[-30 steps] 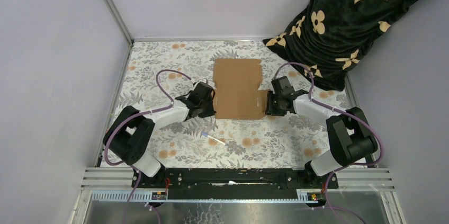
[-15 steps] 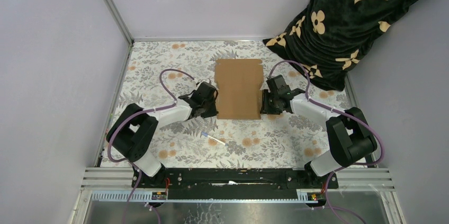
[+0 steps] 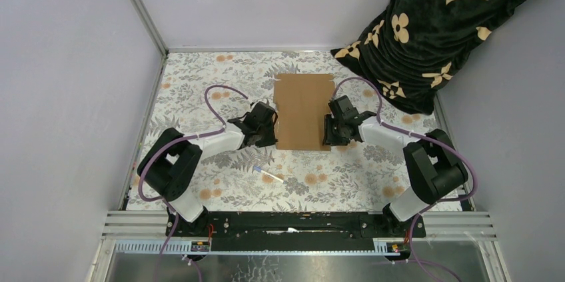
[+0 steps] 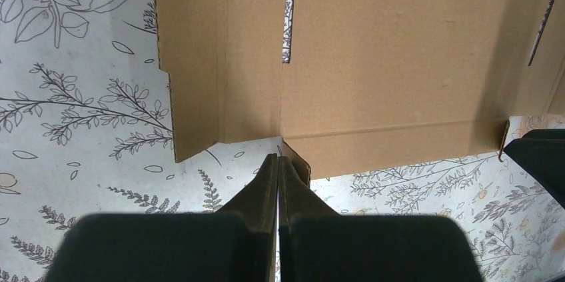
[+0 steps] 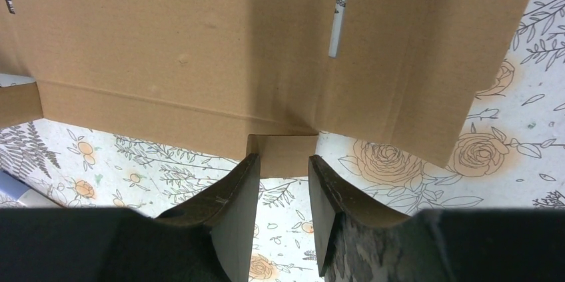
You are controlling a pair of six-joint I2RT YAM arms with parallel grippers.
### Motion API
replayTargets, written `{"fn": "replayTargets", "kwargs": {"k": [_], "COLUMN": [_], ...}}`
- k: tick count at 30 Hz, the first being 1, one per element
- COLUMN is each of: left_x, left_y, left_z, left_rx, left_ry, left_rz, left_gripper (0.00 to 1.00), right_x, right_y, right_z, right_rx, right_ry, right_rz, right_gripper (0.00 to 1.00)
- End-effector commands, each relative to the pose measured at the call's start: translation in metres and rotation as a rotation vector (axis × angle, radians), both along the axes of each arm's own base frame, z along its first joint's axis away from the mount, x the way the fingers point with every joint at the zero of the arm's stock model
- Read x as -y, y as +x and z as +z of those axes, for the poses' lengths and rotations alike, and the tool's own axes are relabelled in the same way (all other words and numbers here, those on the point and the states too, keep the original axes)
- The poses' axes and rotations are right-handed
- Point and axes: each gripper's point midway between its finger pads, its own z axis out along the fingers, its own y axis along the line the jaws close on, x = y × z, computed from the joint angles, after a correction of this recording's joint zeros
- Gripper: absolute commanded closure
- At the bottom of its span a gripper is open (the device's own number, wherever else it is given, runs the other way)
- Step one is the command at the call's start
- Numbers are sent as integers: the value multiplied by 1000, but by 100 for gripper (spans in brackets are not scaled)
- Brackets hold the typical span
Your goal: Fold the paper box
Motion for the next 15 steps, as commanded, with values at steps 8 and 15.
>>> {"fn": "replayTargets", "kwargs": {"k": [8,15], "left_x": [12,13], "left_y": [6,7], "left_z": [7,7], "left_rx": [20,20], "left_ry": [-27,-27], "left_rz": [-11,-11], "left_gripper": [100,100], "right_x": [-16,-16], "right_y": [11,11], "right_z": [2,0], "right_rx": [22,21], "right_ry": [9,-46], "right_rz": [10,16], "right_gripper": [59,59]}}
